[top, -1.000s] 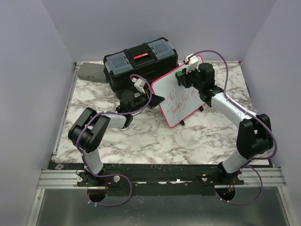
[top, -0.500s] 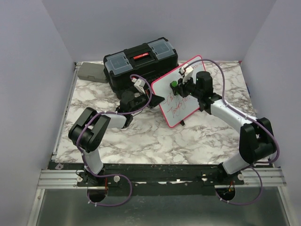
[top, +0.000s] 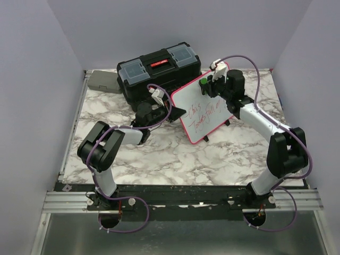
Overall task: Erase the whiteboard
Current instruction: Erase the whiteboard at the whiteboard stand.
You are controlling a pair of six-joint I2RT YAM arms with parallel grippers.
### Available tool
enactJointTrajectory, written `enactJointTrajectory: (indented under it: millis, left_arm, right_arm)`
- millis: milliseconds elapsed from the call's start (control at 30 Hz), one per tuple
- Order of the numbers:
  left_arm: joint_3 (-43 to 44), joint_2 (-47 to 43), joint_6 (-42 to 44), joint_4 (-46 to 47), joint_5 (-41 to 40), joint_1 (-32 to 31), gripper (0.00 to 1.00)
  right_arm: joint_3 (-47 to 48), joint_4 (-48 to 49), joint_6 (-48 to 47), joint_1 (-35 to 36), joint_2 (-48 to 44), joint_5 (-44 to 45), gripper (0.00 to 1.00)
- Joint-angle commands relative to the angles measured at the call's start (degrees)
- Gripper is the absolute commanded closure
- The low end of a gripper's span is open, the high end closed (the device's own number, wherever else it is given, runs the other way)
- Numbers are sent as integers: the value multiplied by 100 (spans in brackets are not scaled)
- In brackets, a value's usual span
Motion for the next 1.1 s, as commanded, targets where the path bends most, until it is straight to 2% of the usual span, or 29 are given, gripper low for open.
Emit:
enactJointTrajectory:
  millis: [0, 100, 200, 333, 600, 900, 967, 1067]
  left_arm:
    - [76, 99, 231, -19, 514, -124, 100]
    - [110, 147, 220, -1, 517, -124, 100]
    - [141, 183, 215, -2, 514, -122, 100]
    - [115, 175, 221, -31, 504, -122, 100]
    - [100, 178, 221, -39, 496, -132, 100]
    - [80, 144, 257, -48, 511, -125, 100]
    - [89, 167, 248, -33, 513, -126, 100]
    - [106, 196, 237, -8, 514, -131, 100]
  right_arm:
    - [-388, -214, -246, -174, 88, 199, 99]
    - [-796, -190, -303, -108, -53, -422, 99]
    - [-1062, -52, -422, 216, -200, -500, 99]
    - [-772, -21, -134, 274, -276, -650, 99]
    - [106, -83, 100, 73, 73, 392, 99]
    - [-197, -214, -1, -312, 234, 615, 99]
    - [-374, -265, -107, -314, 186, 494, 99]
    - [-621, -351, -292, -301, 72, -264, 99]
